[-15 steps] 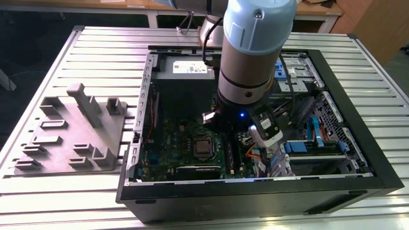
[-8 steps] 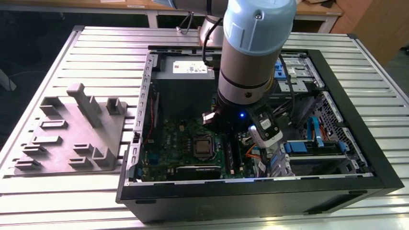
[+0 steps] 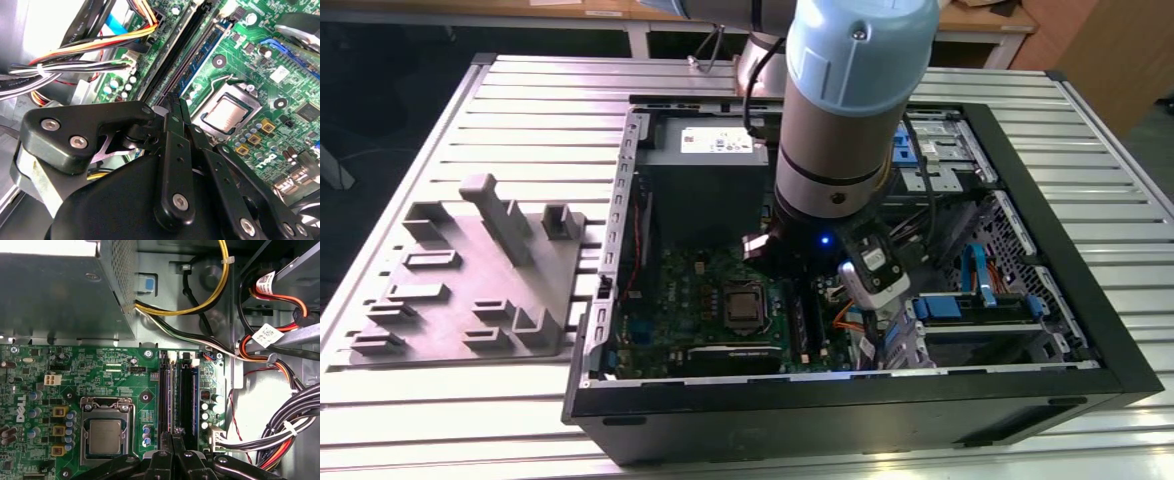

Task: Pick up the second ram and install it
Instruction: 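Insert the second ram into the second slot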

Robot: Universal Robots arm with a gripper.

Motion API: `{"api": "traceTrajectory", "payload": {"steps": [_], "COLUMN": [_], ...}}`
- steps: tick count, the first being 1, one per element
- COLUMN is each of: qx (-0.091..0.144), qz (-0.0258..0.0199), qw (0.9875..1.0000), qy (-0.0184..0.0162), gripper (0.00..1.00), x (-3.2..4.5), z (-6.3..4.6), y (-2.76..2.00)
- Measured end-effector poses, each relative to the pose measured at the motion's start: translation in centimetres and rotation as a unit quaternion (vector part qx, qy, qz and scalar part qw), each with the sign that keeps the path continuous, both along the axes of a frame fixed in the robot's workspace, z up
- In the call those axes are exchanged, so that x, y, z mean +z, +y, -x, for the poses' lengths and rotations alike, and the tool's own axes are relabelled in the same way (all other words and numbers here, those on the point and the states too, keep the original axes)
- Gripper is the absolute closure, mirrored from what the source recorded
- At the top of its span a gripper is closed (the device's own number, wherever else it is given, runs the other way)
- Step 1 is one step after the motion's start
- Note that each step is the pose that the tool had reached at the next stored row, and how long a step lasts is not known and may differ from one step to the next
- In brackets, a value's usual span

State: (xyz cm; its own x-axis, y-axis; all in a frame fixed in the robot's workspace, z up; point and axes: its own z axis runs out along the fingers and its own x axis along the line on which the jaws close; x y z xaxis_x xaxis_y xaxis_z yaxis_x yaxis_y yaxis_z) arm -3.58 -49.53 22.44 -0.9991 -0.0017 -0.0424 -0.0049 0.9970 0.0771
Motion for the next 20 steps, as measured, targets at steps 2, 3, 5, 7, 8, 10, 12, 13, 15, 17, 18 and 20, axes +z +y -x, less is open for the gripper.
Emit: {"api": "traceTrajectory", "payload": {"steps": [2, 3, 5, 7, 8, 10, 12, 13, 15, 17, 18, 20], "qx": [-0.003, -0.005, -0.007, -0.008, -0.009, -0.011, -0.011, -0.012, -0.012, -0.012, -0.013, -0.014], "qz": [0.0, 0.0, 0.0, 0.0, 0.0, 0.0, 0.0, 0.0, 0.0, 0.0, 0.0, 0.0], "qw": [1.0, 1.0, 1.0, 1.0, 1.0, 0.9999, 0.9999, 0.9999, 0.9999, 0.9999, 0.9999, 0.9999], "qy": [0.0, 0.0, 0.0, 0.0, 0.0, 0.0, 0.0, 0.0, 0.0, 0.0, 0.0, 0.0], "gripper": [0.89, 0.89, 0.89, 0.89, 0.89, 0.89, 0.89, 0.89, 0.89, 0.89, 0.89, 0.89], "x": [0.0, 0.0, 0.0, 0.0, 0.0, 0.0, 0.0, 0.0, 0.0, 0.0, 0.0, 0.0], "z": [0.0, 0.0, 0.0, 0.0, 0.0, 0.0, 0.0, 0.0, 0.0, 0.0, 0.0, -0.01], "y": [0.0, 0.0, 0.0, 0.0, 0.0, 0.0, 0.0, 0.0, 0.0, 0.0, 0.0, 0.0]}}
